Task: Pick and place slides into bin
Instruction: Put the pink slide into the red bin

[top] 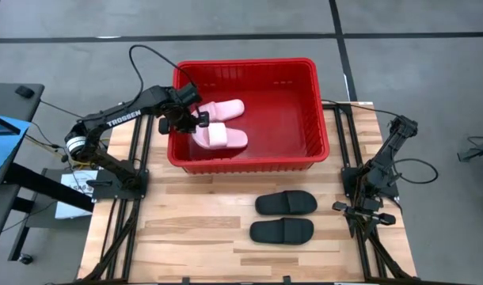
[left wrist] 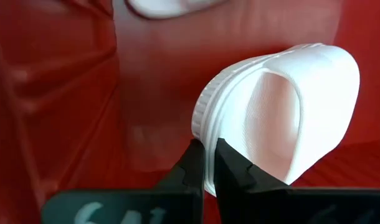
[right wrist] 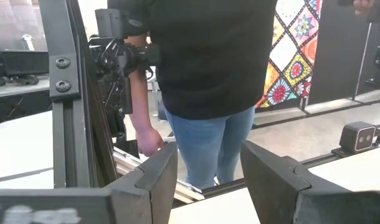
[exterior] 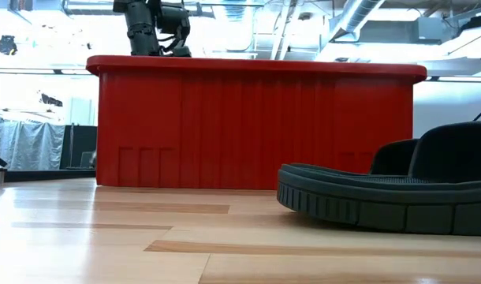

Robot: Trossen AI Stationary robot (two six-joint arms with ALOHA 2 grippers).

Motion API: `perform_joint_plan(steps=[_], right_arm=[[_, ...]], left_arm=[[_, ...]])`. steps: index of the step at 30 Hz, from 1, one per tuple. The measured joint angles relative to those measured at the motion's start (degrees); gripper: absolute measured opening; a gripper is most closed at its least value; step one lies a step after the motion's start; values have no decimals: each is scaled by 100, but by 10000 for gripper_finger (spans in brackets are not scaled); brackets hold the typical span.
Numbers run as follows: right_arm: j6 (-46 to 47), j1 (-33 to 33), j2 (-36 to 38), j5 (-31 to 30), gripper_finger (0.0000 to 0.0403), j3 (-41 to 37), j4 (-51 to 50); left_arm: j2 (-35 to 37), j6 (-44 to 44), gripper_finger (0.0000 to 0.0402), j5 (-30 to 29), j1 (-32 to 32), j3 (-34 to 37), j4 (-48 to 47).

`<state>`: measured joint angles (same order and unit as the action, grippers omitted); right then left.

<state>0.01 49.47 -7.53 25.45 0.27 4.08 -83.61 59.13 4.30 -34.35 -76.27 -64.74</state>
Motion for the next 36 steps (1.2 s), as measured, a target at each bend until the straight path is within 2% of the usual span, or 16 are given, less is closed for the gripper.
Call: perform_joint_plan(steps=[10,14,18,31,36], right_arm=[[1,-2,0,0,166,-2,-1],[2,0,2,0,166,0,-2],[1,-1,2,0,166,0,0],[2,0,0,0,166,-1,0],[2,-2,0,0,166,-2,-2]], left_arm=[[-27,367,0,-307,144,98,233],[28,490,0,-54,201,445,699],[17,546,0,-15,204,492,772],[39,416,0,130,138,509,612],[18,274,0,-98,144,332,310]])
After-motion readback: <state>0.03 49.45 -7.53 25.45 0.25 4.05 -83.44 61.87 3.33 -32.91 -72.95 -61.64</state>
